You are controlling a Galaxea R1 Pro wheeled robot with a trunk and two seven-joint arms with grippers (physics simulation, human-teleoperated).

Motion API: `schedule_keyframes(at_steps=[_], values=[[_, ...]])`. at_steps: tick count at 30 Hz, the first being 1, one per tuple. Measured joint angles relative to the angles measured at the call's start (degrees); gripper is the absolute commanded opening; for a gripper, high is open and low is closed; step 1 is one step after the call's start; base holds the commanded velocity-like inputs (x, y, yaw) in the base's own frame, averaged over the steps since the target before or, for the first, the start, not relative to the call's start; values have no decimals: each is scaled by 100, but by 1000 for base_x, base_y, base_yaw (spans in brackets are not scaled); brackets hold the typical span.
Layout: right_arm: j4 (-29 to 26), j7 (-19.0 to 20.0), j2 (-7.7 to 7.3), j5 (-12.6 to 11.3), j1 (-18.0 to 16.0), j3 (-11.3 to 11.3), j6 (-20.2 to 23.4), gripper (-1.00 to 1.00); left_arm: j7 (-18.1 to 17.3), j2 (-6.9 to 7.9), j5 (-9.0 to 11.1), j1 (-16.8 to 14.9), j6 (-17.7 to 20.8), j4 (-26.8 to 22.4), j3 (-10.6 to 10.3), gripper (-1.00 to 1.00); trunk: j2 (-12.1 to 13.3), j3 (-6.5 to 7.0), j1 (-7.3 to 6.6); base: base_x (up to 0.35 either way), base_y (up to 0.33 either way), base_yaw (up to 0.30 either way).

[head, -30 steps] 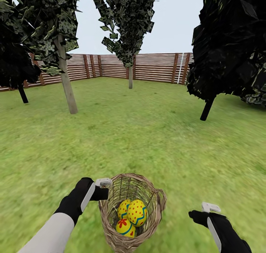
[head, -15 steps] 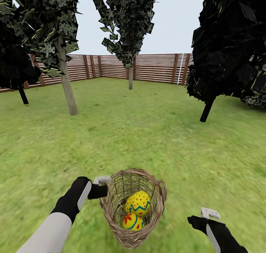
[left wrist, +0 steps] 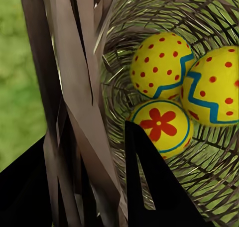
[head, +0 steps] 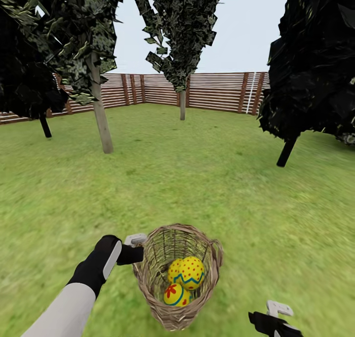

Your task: Take the three Easter eggs out of the wicker basket on the lawn in the garden, then place them on the lawn next to a single tree (choose any tree) so that all three eggs are next to the same tree and none are left in the basket.

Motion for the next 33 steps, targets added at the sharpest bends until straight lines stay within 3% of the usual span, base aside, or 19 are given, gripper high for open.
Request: schedule_keyframes(at_steps=[28,33], values=[[12,0,4,5,1,5,-36,100,5,4,18,0,-7,0,7,-100,1123,502,-615,0,0,294],[12,-8,5,-1,2,2,-36,100,16,6,35,0,-10,-1,223,-100,1324,578,-725,0,0,294]])
